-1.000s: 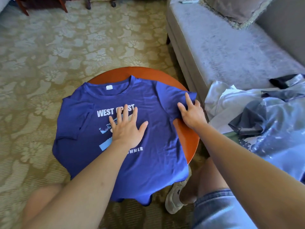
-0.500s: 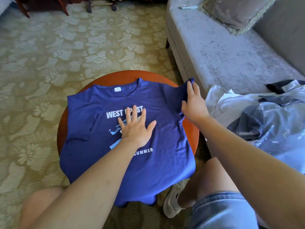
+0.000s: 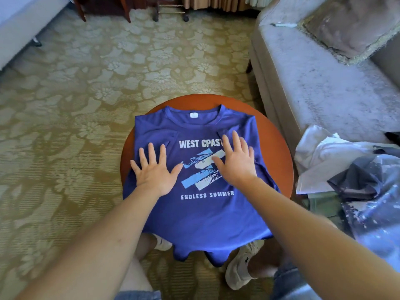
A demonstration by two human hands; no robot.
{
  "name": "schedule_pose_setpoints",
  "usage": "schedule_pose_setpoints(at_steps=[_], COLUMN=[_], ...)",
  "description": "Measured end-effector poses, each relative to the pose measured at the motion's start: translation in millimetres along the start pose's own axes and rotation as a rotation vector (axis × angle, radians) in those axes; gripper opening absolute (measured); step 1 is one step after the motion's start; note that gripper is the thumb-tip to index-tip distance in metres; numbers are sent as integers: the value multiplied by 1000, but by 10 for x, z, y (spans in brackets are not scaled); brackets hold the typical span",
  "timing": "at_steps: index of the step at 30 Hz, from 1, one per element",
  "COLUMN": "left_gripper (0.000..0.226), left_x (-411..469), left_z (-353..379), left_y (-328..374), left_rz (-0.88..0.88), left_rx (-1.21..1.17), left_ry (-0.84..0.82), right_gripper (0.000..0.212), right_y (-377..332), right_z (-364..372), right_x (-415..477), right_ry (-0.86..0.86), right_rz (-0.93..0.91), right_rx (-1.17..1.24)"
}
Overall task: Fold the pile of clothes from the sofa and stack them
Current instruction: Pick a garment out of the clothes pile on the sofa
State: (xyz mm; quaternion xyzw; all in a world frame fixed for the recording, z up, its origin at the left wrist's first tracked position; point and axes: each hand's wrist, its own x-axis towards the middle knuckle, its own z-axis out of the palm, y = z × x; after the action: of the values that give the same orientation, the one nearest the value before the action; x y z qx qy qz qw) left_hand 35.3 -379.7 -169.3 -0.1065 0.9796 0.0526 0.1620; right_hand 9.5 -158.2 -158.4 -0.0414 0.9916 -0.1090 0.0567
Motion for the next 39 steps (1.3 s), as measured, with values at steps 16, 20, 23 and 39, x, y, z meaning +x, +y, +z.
schedule_pose_setpoints(at_steps=[16,20,23,39], left_gripper=[81,83,93,72], left_x=[456,-37,-329,-1278], left_z=[-212,-27,-10,-41], left_y=[29,-292,-465,-684], left_rz=[59,-20,-84,-109], left_rx=[-138,-246,-409,-720], left_ry=[47,254,208,121], right_gripper=[77,78,84,67], right_y=[520,889,1033,924], right_z=[-220,-39,32,-233], right_x=[447,-230,-649,-1595], right_ry=[-46,196,198,102], right_rz=[251,332,399,392], right_rx=[212,295,400,624])
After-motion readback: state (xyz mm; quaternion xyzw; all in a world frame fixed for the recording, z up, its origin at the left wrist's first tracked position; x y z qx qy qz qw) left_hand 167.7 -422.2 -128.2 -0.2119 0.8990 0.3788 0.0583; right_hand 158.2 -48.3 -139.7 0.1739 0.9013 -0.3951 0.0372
